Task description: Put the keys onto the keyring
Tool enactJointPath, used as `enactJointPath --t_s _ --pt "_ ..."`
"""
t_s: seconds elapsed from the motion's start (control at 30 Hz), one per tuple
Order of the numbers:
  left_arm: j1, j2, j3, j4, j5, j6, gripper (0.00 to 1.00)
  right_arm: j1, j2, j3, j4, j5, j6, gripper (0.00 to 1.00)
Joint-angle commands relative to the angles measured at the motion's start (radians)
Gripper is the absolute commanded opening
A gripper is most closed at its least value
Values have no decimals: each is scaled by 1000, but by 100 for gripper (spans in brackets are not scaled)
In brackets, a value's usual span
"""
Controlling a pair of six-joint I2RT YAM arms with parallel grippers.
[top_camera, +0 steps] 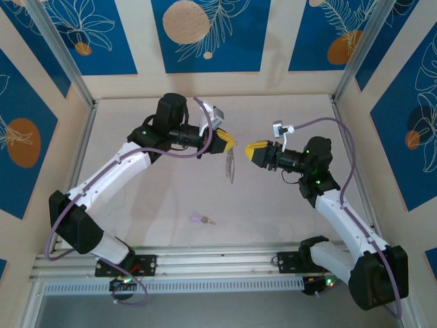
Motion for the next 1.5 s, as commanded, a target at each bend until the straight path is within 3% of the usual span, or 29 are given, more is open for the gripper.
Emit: enactJointPath --t_s 0.0,0.7,1.47 --pt "-5 -5 22 12 59 -1 0 20 -2 40 47 -23 -26 37" --pt "-6 -22 -9 71 85 -57 0 50 76 97 163 10 22 36" --pt "-8 -13 -3 92 89 -68 0 87 134 127 190 -41 28 25"
